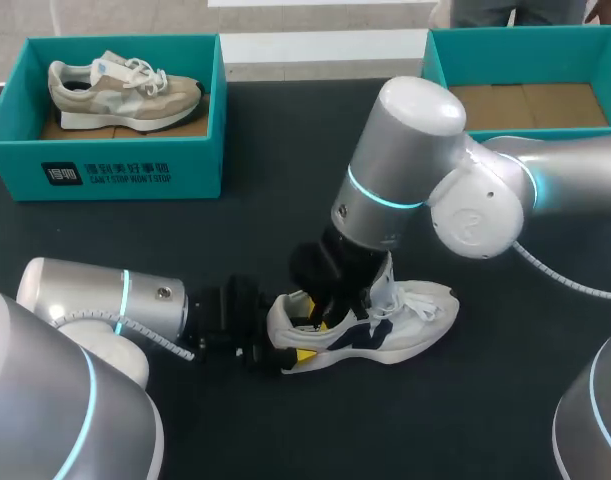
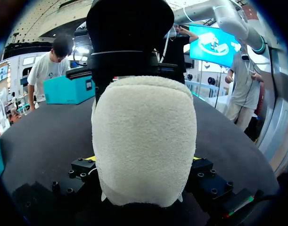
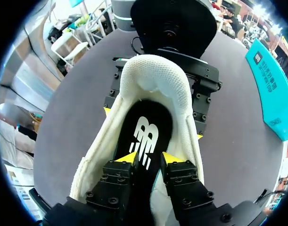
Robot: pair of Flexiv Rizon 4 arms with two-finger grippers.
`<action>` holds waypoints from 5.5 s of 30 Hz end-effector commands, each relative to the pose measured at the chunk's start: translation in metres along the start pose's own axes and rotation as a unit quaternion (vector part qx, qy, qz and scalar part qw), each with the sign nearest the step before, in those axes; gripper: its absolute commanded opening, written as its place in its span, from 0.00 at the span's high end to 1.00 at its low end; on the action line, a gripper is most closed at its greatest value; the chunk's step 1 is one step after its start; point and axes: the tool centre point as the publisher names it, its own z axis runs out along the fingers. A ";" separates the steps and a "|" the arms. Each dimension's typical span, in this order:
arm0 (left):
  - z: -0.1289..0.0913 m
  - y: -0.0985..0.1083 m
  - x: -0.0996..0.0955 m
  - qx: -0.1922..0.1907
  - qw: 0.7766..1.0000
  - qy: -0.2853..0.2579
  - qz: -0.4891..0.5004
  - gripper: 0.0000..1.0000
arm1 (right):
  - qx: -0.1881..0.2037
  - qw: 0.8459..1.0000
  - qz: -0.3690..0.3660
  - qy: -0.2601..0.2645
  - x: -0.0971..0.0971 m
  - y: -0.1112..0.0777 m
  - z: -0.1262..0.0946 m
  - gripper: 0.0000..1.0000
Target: Take the shoe out of the shoebox, open the shoe tongue, remove and reinsert the insole, then place the shoe into the shoebox
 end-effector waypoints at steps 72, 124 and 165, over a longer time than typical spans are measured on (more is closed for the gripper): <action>0.001 0.002 0.007 -0.001 1.000 0.001 0.002 1.00 | -0.041 0.996 0.044 0.063 0.012 -0.007 -0.006 1.00; 0.001 0.002 0.007 -0.001 1.000 0.001 0.002 1.00 | -0.146 0.988 0.056 0.003 -0.004 -0.004 -0.092 1.00; 0.001 0.002 0.007 -0.001 1.000 0.001 0.002 1.00 | -0.236 0.921 0.059 0.304 -0.037 0.032 -0.099 0.00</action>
